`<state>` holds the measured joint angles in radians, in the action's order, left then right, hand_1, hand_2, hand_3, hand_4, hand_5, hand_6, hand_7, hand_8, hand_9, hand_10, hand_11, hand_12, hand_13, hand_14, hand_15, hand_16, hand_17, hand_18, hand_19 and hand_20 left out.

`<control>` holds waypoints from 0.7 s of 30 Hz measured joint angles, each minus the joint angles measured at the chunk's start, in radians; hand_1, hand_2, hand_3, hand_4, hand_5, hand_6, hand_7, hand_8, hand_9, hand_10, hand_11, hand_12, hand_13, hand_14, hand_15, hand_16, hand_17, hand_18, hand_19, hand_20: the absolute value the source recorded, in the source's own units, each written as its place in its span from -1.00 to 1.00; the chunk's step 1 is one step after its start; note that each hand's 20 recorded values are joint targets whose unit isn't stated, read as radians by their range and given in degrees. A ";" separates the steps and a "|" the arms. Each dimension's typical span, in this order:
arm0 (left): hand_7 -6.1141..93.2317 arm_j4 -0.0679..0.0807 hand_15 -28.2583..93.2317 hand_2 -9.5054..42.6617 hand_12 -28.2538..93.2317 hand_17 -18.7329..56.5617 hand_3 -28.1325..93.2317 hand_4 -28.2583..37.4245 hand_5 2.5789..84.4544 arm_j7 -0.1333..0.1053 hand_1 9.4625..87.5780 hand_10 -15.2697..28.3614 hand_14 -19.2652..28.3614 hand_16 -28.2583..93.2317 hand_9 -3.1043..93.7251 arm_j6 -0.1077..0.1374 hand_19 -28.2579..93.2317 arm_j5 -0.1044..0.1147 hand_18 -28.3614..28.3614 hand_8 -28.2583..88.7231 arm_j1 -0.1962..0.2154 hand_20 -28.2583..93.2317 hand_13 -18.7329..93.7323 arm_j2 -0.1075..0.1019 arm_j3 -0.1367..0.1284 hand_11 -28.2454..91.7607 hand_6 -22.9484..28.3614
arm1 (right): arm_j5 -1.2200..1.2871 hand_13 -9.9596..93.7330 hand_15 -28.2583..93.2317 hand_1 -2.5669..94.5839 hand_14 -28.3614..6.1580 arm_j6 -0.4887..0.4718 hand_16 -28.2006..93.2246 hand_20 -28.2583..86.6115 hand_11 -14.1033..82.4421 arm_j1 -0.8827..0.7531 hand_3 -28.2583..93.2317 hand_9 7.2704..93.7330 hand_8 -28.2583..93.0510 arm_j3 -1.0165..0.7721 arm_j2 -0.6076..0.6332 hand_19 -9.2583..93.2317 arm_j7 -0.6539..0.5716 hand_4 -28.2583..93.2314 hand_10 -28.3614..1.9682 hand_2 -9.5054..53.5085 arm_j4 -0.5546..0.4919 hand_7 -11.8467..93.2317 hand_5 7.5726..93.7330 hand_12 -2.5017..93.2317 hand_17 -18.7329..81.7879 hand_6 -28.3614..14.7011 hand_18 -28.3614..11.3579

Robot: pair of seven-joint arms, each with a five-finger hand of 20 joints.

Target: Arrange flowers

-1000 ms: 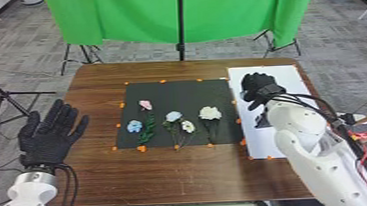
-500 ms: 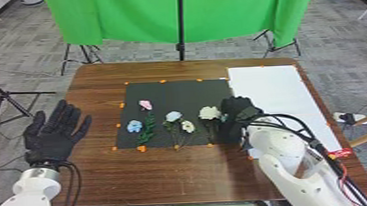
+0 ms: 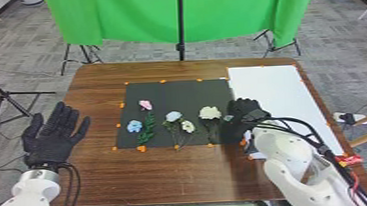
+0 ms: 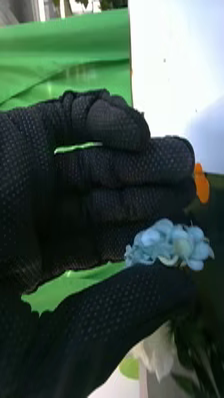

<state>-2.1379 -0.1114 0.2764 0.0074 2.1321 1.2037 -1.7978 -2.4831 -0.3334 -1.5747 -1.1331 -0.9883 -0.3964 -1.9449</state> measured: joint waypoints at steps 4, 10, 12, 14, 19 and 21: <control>-0.49 0.000 0.42 -0.12 -0.27 -0.64 0.73 -1.00 0.16 0.000 -0.52 0.47 0.56 -0.63 -0.03 0.004 0.20 0.003 0.64 -0.69 0.000 -0.17 -0.09 0.000 0.000 0.03 0.26 | 0.014 0.32 0.40 -0.09 -0.18 -0.008 -0.16 0.14 -0.04 -0.022 0.77 0.29 -0.75 -0.009 0.003 0.88 0.000 -1.00 -0.32 -1.00 -0.036 -0.37 0.18 -0.47 0.02 0.00 -0.81; -0.49 0.000 0.42 -0.12 -0.27 -0.64 0.73 -1.00 0.16 0.002 -0.52 0.47 0.56 -0.63 -0.03 0.009 0.20 0.003 0.64 -0.69 -0.002 -0.17 -0.09 -0.001 0.000 0.03 0.27 | 0.031 0.32 0.40 -0.13 -0.20 -0.004 -0.18 0.13 -0.08 -0.028 0.74 0.27 -0.73 -0.007 0.003 0.88 -0.002 -1.00 -0.34 -1.00 -0.050 -0.45 0.13 -0.49 0.02 -0.04 -0.82; -0.49 0.000 0.42 -0.12 -0.27 -0.65 0.73 -1.00 0.16 0.003 -0.53 0.47 0.56 -0.63 -0.03 0.011 0.20 0.004 0.64 -0.69 -0.002 -0.17 -0.09 -0.001 0.000 0.03 0.27 | 0.033 0.31 0.40 -0.12 -0.20 0.004 -0.18 0.13 -0.12 -0.028 0.73 0.25 -0.73 -0.006 0.002 0.88 -0.005 -1.00 -0.36 -1.00 -0.050 -0.47 0.11 -0.51 0.02 -0.05 -0.83; -0.49 0.000 0.42 -0.12 -0.27 -0.64 0.73 -1.00 0.15 0.003 -0.53 0.47 0.57 -0.63 -0.03 0.013 0.20 0.004 0.64 -0.69 -0.002 -0.17 -0.09 -0.001 0.000 0.03 0.27 | 0.033 0.31 0.40 -0.13 -0.21 0.010 -0.19 0.13 -0.16 -0.028 0.73 0.24 -0.73 -0.004 0.002 0.89 -0.008 -1.00 -0.37 -1.00 -0.049 -0.48 0.09 -0.53 0.02 -0.06 -0.84; -0.49 0.000 0.42 -0.12 -0.27 -0.64 0.73 -1.00 0.16 0.002 -0.53 0.47 0.57 -0.63 -0.03 0.016 0.20 0.006 0.64 -0.69 -0.001 -0.17 -0.08 -0.001 0.000 0.03 0.27 | 0.039 0.30 0.40 -0.15 -0.23 0.009 -0.20 0.12 -0.20 -0.027 0.72 0.21 -0.72 -0.003 0.000 0.89 -0.022 -1.00 -0.40 -1.00 -0.047 -0.50 0.07 -0.54 0.02 -0.08 -0.85; -0.49 0.000 0.42 -0.12 -0.27 -0.64 0.73 -1.00 0.16 0.001 -0.53 0.47 0.56 -0.63 -0.03 0.017 0.20 0.008 0.64 -0.69 -0.001 -0.17 -0.08 0.000 0.000 0.03 0.27 | 0.043 0.29 0.40 -0.17 -0.24 0.008 -0.20 0.12 -0.22 -0.028 0.71 0.19 -0.72 -0.006 -0.001 0.89 -0.026 -1.00 -0.41 -1.00 -0.048 -0.51 0.06 -0.55 0.01 -0.09 -0.86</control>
<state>-2.1379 -0.1108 0.2935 0.0149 2.1314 1.2034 -1.7978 -2.4396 -0.3251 -1.6024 -1.1389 -0.9889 -0.4222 -1.9928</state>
